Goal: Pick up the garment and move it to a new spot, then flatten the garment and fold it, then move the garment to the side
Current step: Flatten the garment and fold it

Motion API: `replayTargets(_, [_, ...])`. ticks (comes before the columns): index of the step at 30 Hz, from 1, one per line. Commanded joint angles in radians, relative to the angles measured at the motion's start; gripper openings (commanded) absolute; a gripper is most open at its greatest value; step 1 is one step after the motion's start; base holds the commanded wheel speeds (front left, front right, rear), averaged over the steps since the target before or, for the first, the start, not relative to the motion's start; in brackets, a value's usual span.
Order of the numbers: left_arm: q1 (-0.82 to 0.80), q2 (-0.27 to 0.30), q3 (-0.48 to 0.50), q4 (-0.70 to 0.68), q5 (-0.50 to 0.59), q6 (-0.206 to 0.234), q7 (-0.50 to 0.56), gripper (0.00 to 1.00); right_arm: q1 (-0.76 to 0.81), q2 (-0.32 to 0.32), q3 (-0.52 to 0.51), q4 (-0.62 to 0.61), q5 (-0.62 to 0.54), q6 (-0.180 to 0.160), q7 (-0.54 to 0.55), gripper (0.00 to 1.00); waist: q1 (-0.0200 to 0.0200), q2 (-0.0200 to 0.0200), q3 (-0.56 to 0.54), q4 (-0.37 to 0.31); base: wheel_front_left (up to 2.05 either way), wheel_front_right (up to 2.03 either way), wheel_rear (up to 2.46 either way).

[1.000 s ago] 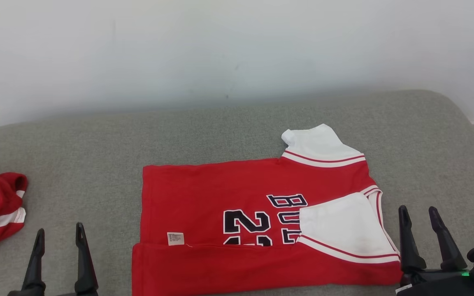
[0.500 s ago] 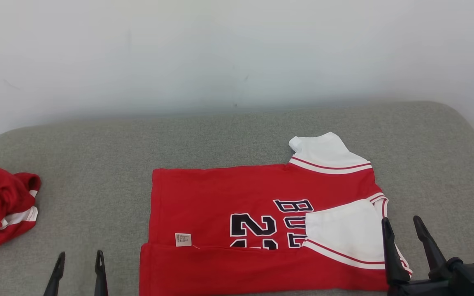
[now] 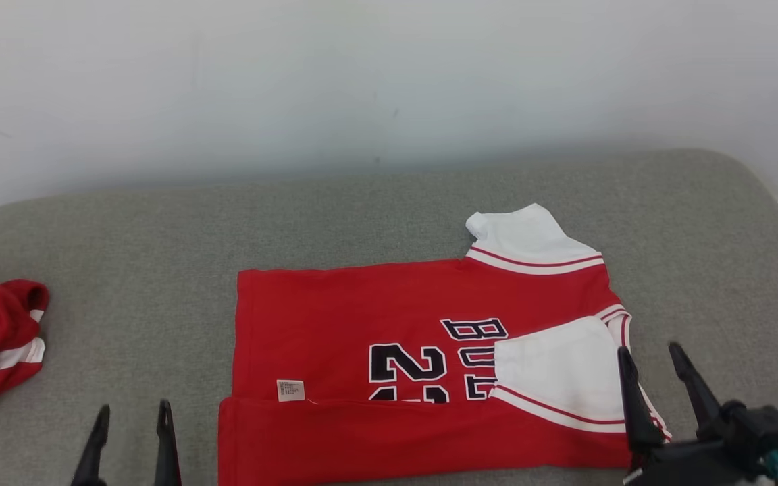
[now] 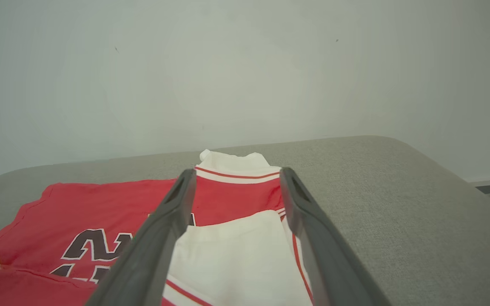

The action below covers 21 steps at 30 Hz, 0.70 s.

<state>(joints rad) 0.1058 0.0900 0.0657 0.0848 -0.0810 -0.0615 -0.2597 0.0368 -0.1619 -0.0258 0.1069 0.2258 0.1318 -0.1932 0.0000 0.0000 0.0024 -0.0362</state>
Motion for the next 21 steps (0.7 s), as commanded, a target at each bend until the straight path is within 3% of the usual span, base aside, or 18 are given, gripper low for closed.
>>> replayTargets(1, [-0.033,0.000,0.005,0.003,-0.022,-0.004,0.002,1.00,-0.029,-0.012,0.009,0.005,-0.001,-0.002,0.005,1.00,0.0000,0.0000,0.019,-0.014,0.00,0.00,0.00])
replayTargets(10, [-0.309,0.097,-0.001,0.066,-0.097,-0.048,0.113,1.00,-0.398,-0.105,0.126,0.173,0.059,-0.002,0.086,1.00,0.0000,0.0000,0.203,-0.102,0.00,0.00,0.00])
replayTargets(17, [-0.562,0.186,-0.039,0.189,-0.229,-0.069,0.242,1.00,-0.713,-0.131,0.207,0.404,0.125,-0.002,0.109,1.00,0.0000,0.0000,0.339,-0.140,0.00,0.00,0.00])
replayTargets(21, [-0.633,0.224,-0.070,0.238,-0.294,-0.069,0.301,1.00,-0.815,-0.131,0.250,0.510,0.147,-0.002,0.104,1.00,0.0000,0.0000,0.373,-0.154,0.00,0.00,0.00])
